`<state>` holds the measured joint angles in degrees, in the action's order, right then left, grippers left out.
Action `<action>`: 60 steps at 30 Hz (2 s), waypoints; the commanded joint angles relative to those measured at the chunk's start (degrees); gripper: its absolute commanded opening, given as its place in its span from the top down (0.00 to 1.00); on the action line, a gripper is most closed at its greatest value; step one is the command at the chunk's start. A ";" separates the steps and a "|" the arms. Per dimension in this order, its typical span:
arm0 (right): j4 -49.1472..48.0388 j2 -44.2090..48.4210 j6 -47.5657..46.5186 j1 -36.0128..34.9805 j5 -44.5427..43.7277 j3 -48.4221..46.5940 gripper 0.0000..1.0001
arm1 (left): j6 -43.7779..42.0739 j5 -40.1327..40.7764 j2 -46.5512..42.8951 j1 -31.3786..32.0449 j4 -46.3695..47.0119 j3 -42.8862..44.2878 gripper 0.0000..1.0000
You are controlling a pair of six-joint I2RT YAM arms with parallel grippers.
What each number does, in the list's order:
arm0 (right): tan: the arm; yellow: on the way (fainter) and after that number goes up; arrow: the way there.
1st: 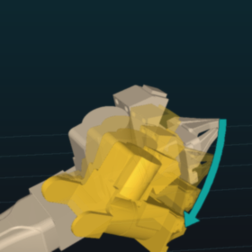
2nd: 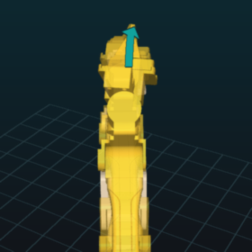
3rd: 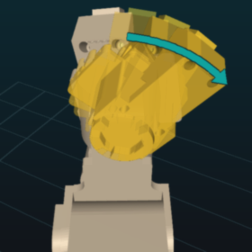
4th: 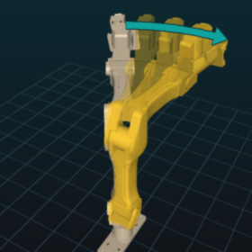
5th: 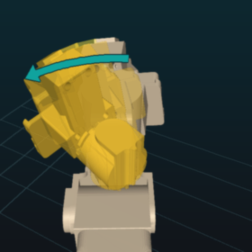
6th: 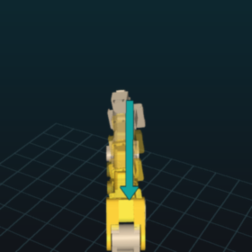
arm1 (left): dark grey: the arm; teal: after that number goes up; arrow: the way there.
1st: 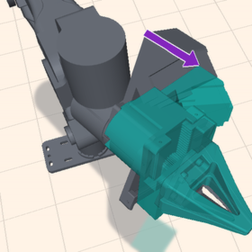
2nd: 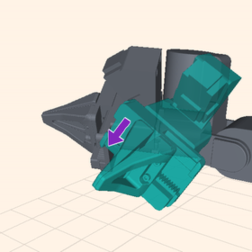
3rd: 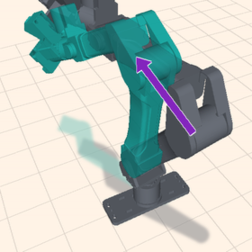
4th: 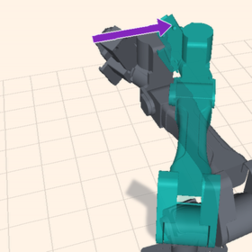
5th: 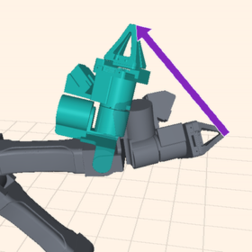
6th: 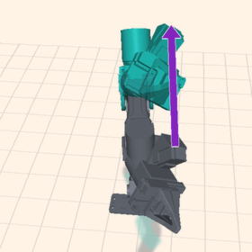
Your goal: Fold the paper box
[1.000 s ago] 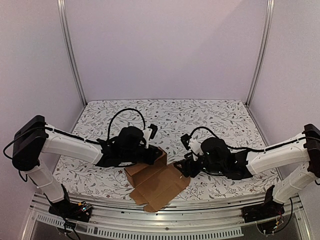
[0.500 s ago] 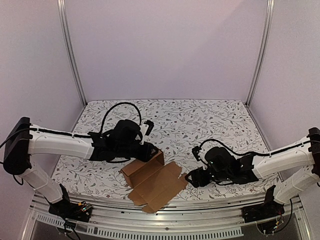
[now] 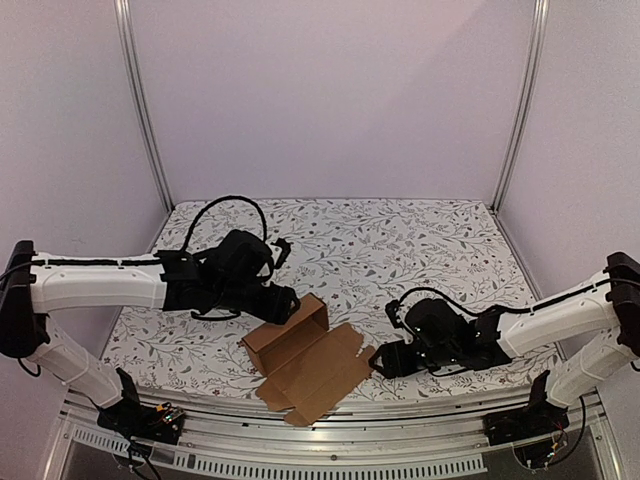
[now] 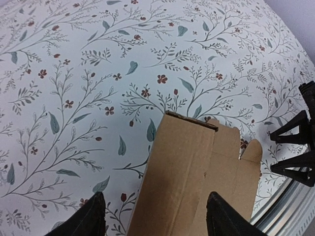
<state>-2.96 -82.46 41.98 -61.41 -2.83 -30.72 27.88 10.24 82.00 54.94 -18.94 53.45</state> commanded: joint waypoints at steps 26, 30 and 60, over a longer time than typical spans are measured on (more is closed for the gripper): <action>-19.70 -12.73 1.15 3.54 9.95 2.16 0.85 | 0.68 4.94 -9.49 -1.15 -6.15 -5.99 0.27; -19.56 -12.16 -0.12 3.50 9.97 1.53 0.99 | 0.45 5.38 -10.03 -1.39 -6.49 -5.99 0.27; 44.17 15.38 -38.12 3.41 3.14 -32.17 1.00 | -3.43 11.59 -21.70 -2.72 -12.57 -1.60 0.24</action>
<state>26.26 -69.95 12.49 -58.06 2.17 -56.42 25.08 21.56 60.73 53.06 -30.87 50.81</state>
